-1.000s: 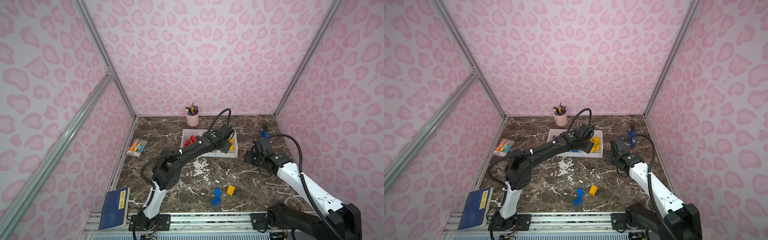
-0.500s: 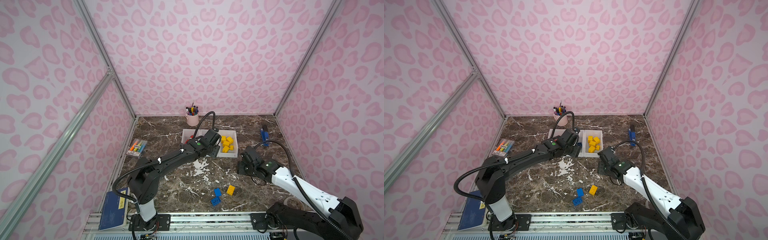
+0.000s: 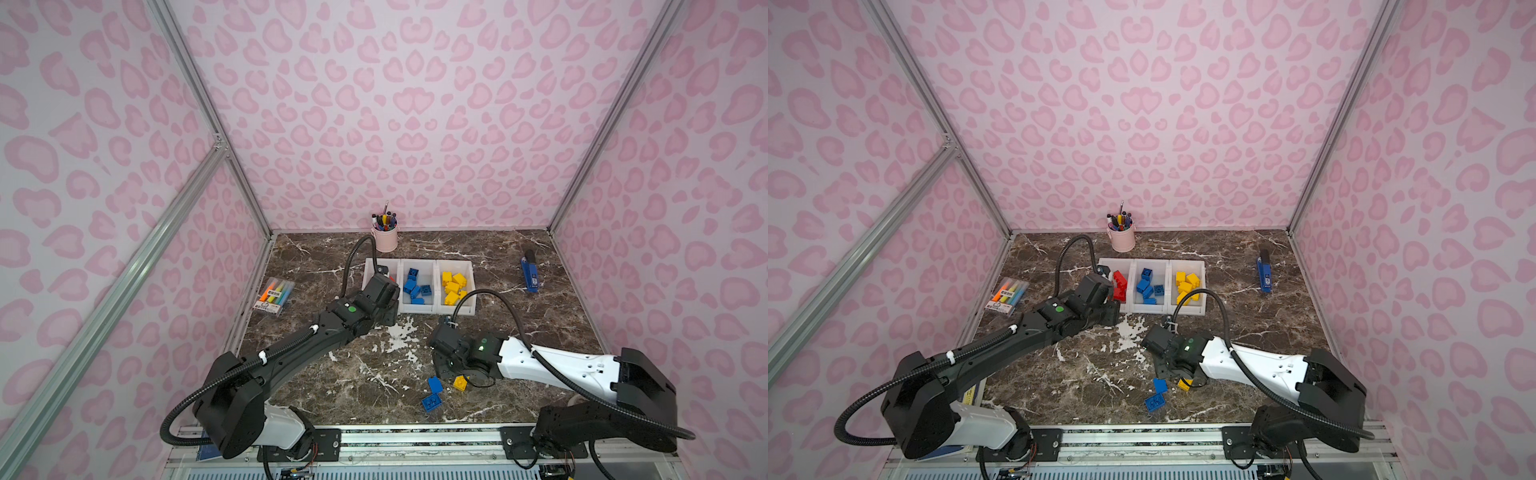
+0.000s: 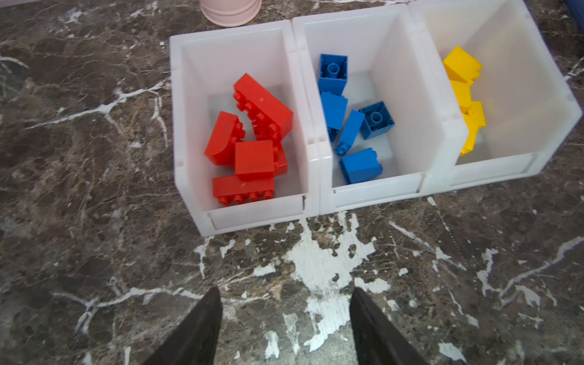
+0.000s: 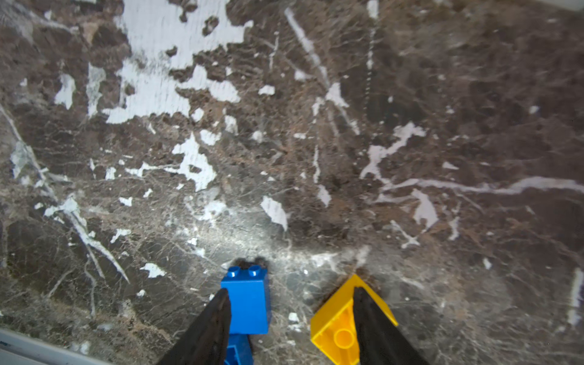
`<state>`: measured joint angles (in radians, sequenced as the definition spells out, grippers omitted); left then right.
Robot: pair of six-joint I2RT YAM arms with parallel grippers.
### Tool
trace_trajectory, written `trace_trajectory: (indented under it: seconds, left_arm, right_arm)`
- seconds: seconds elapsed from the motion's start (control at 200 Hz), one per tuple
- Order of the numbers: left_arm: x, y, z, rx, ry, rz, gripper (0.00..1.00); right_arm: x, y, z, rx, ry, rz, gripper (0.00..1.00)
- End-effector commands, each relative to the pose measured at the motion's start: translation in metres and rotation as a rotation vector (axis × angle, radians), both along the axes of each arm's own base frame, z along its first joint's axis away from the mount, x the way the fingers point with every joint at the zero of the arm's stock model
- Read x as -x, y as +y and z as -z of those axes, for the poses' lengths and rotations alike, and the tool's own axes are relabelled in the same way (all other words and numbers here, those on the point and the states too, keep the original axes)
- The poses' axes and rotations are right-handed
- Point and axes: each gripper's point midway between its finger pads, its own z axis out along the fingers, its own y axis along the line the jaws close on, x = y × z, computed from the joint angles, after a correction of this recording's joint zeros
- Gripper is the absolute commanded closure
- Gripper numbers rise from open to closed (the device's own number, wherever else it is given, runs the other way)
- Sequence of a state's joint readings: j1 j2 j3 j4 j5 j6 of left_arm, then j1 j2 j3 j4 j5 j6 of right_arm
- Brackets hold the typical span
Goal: Sort the legos into containers by color
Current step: 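Withdraw the left gripper while the right gripper grasps the blue brick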
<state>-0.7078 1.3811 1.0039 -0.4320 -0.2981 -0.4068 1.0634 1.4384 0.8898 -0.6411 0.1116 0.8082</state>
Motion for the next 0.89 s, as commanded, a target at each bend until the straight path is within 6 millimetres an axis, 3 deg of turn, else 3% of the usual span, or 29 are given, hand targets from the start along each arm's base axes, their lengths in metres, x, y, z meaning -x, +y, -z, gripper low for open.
trace_trajectory:
  seconds: [0.0, 0.28, 0.585, 0.89]
  left_arm:
    - [0.002, 0.012, -0.004, 0.019, -0.022, -0.053, 0.33]
    - [0.019, 0.029, 0.014, 0.029, 0.016, -0.1, 0.33]
    - [0.026, 0.035, 0.019, 0.026, 0.026, -0.112, 0.33]
    - [0.027, 0.035, 0.021, 0.021, 0.036, -0.104, 0.33]
  right_arm:
    - [0.008, 0.013, 0.01, 0.012, 0.022, -0.023, 0.4]
    - [0.021, 0.016, 0.034, 0.046, 0.075, -0.046, 0.44]
    - [0.027, 0.016, 0.051, 0.067, 0.115, -0.059, 0.57]
    - [0.022, 0.014, 0.047, 0.086, 0.097, -0.05, 0.68]
